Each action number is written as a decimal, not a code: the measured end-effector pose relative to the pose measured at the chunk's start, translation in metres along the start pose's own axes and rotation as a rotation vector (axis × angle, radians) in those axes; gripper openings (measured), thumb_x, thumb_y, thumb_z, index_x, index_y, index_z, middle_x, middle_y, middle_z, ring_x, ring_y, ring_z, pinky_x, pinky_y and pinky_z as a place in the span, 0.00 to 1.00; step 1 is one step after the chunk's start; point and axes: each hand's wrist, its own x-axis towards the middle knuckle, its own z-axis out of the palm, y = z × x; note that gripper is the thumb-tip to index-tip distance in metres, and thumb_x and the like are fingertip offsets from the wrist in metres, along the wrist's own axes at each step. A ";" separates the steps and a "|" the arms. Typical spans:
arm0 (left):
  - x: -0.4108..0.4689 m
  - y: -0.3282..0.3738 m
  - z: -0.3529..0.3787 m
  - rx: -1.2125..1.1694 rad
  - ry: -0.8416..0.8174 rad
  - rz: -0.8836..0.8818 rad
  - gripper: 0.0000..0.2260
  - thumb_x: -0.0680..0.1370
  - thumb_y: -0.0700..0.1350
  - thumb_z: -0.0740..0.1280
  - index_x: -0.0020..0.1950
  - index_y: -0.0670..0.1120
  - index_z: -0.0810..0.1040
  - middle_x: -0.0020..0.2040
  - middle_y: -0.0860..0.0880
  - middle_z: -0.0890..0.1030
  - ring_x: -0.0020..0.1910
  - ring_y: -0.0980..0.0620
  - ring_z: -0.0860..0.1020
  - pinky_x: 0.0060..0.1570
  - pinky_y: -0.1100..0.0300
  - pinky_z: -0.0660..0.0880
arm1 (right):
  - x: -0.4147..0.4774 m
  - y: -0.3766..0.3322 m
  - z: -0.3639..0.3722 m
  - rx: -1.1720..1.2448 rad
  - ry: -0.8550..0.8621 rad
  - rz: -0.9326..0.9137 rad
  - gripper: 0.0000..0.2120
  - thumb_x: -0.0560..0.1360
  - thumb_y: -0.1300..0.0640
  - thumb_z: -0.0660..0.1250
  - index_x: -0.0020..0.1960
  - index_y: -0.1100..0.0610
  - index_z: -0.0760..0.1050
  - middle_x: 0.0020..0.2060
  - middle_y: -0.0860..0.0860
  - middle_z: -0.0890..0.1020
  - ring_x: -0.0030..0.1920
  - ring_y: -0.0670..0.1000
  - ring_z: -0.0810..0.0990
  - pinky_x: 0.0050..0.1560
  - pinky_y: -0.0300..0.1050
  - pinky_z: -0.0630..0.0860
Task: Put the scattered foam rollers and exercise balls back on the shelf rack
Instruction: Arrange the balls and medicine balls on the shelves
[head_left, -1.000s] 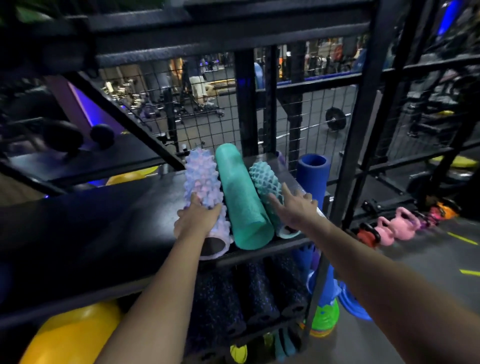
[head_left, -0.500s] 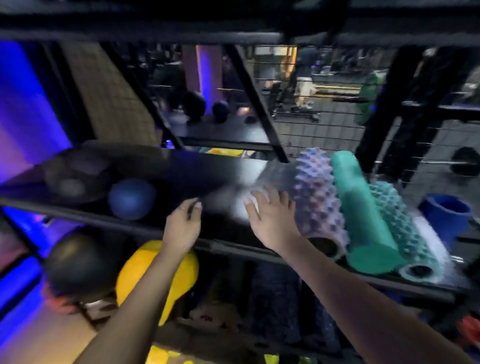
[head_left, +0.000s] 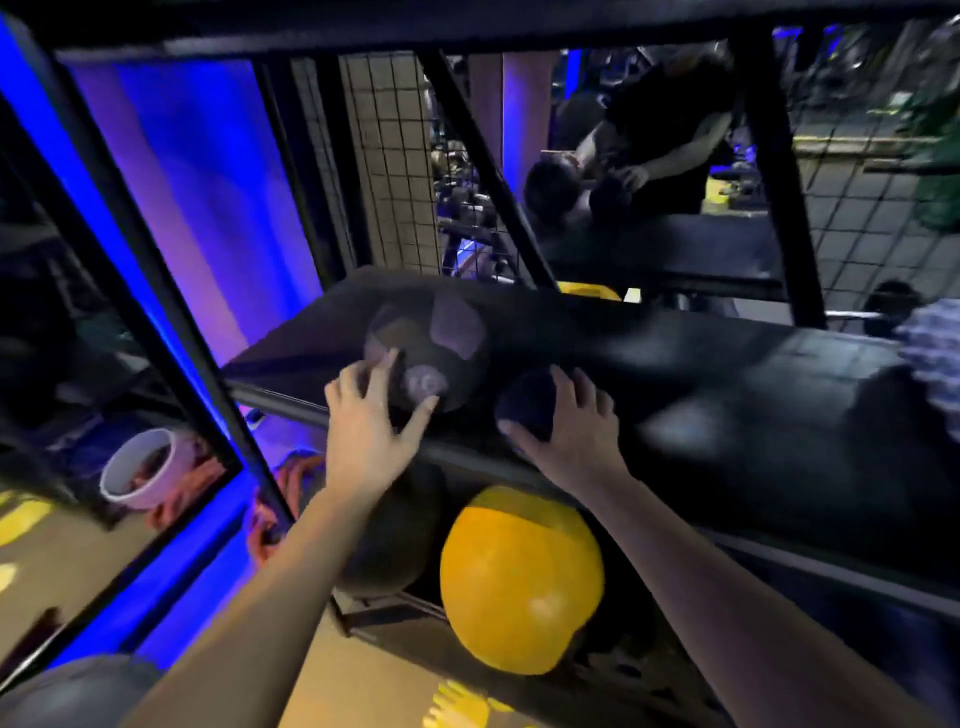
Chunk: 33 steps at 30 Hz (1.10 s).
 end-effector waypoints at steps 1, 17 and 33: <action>0.014 -0.005 0.002 0.039 -0.015 0.070 0.35 0.76 0.64 0.69 0.79 0.49 0.68 0.71 0.37 0.69 0.69 0.34 0.67 0.71 0.42 0.66 | 0.003 0.000 0.005 -0.052 -0.019 0.007 0.52 0.70 0.27 0.66 0.82 0.50 0.47 0.80 0.57 0.53 0.77 0.65 0.56 0.75 0.63 0.58; 0.130 -0.082 0.026 -0.014 -0.196 -0.130 0.48 0.61 0.73 0.74 0.77 0.62 0.59 0.79 0.47 0.58 0.77 0.36 0.58 0.74 0.39 0.62 | 0.110 -0.029 -0.015 -0.217 -0.386 0.029 0.66 0.55 0.38 0.83 0.81 0.45 0.46 0.76 0.56 0.59 0.73 0.67 0.62 0.66 0.62 0.72; 0.198 -0.154 0.020 -0.287 -0.224 -0.597 0.45 0.67 0.76 0.69 0.77 0.54 0.62 0.75 0.43 0.67 0.74 0.35 0.65 0.74 0.40 0.62 | 0.127 -0.099 0.016 -0.170 -0.248 0.021 0.51 0.52 0.35 0.78 0.70 0.40 0.60 0.66 0.48 0.67 0.65 0.63 0.68 0.60 0.58 0.77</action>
